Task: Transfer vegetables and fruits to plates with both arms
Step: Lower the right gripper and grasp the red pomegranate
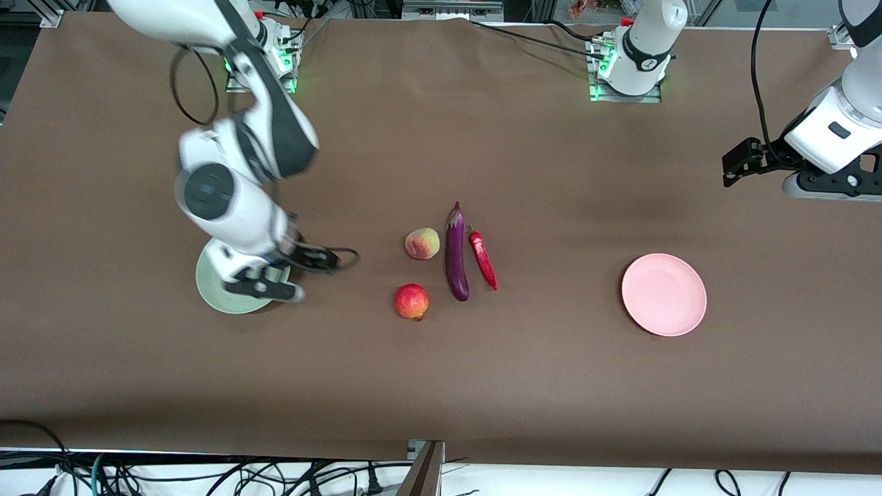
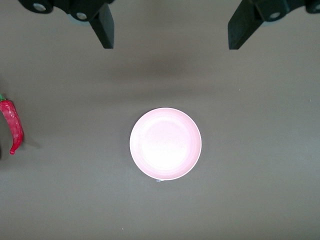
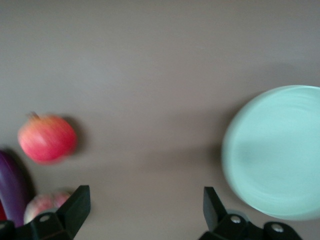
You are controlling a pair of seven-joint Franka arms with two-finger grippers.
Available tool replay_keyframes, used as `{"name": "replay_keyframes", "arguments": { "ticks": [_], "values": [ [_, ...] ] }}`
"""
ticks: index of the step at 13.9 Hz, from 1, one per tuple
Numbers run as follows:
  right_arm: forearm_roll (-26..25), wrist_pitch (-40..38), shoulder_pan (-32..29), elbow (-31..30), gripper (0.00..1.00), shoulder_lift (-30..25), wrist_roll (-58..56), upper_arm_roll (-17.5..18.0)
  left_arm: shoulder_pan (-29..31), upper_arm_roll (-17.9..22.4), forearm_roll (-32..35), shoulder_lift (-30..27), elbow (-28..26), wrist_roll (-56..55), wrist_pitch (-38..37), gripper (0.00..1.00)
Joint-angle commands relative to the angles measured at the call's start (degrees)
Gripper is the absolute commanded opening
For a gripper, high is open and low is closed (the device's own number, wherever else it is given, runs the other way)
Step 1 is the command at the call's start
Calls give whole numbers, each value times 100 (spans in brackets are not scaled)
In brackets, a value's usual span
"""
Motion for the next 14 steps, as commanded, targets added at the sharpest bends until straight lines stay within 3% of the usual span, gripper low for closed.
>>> {"name": "replay_keyframes", "arguments": {
  "ticks": [1, 6, 12, 13, 14],
  "values": [
    [-6, 656, 371, 1225, 100, 1251, 1059, -37, -24, -1, 113, 80, 185, 80, -148, 100],
    [-6, 1643, 802, 1516, 100, 1965, 1809, -37, -33, -1, 113, 80, 194, 72, -148, 100],
    [-68, 1811, 987, 1527, 100, 2283, 2029, -54, -33, -1, 96, 89, 185, 63, -148, 100],
    [-76, 1811, 996, 1474, 98, 2283, 2030, -72, -42, -10, 87, 98, 185, 71, -148, 100],
    [-77, 1811, 996, 1430, 89, 2274, 2012, -72, -50, -10, 78, 124, 185, 72, -157, 100]
  ]
}}
